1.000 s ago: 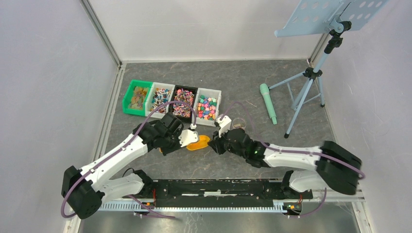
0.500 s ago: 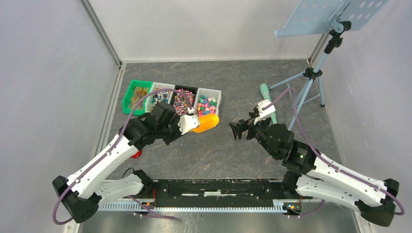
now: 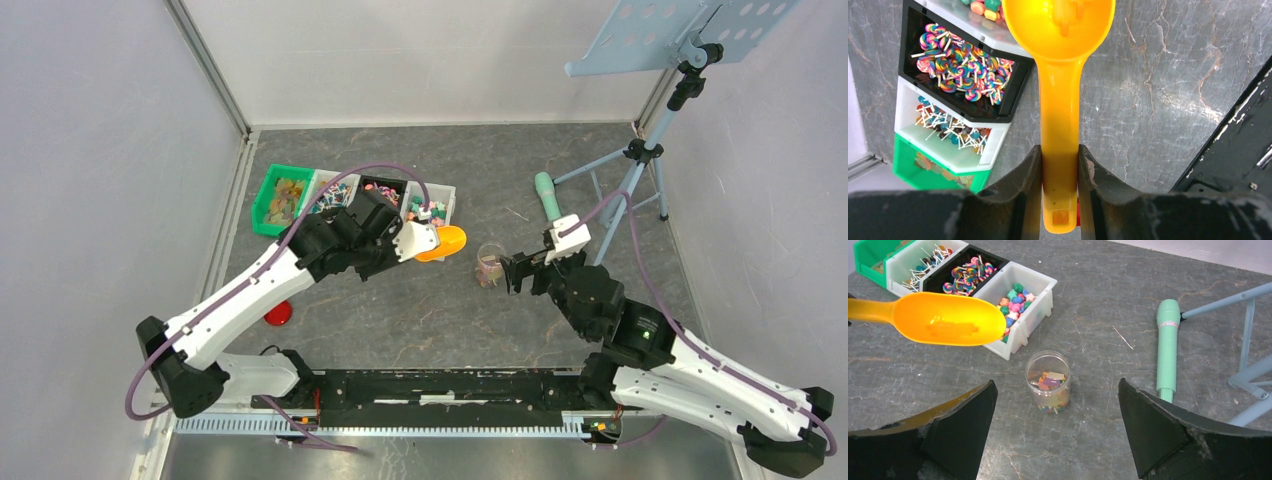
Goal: Pack the candies
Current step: Scoop the fake candies from the center of the board, then place the fake candies in the packing bottle.
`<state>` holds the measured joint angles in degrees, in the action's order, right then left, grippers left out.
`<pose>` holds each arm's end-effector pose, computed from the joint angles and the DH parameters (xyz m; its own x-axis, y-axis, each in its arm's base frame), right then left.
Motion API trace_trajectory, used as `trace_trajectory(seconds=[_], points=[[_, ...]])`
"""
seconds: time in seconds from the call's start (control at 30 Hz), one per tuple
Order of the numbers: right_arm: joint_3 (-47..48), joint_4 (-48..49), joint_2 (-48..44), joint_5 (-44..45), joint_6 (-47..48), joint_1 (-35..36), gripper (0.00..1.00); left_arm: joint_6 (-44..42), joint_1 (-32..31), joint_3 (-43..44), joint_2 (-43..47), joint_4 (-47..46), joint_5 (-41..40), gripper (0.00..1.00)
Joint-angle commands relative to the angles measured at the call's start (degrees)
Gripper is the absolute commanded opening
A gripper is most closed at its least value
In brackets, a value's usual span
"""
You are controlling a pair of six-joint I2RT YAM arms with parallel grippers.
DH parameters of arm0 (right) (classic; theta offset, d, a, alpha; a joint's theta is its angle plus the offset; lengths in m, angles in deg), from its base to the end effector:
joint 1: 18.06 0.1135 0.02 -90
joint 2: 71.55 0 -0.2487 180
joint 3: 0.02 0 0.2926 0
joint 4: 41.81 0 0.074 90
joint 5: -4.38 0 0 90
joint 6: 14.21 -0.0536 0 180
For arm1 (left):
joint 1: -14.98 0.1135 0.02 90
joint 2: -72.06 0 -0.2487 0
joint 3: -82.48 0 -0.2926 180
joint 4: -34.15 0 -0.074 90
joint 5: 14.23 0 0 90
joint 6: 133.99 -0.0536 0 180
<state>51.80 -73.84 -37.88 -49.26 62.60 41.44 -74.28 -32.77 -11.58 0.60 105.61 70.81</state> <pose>0.1313 0.1603 0.3144 -0.2102 0.0052 -0.9776 -0.3634 0.9279 0.0831 0.2009 -0.2142 0.3156 -0.1308 0.8914 -0.4340 0.8938 0.2955 0.3374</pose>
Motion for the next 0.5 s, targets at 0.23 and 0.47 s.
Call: trace_trajectory(seconds=[0.23,0.47], points=[[-1.1,1.2,0.1,1.6,2.2,-0.4,0.97,1.1,-3.4,14.3,-10.0,8.3,-4.1,0.02],[-2.4,2.3,0.1,2.9,3.0,-1.1,0.98,1.7,-4.9,18.5,-14.3,11.8,-3.8,0.02]])
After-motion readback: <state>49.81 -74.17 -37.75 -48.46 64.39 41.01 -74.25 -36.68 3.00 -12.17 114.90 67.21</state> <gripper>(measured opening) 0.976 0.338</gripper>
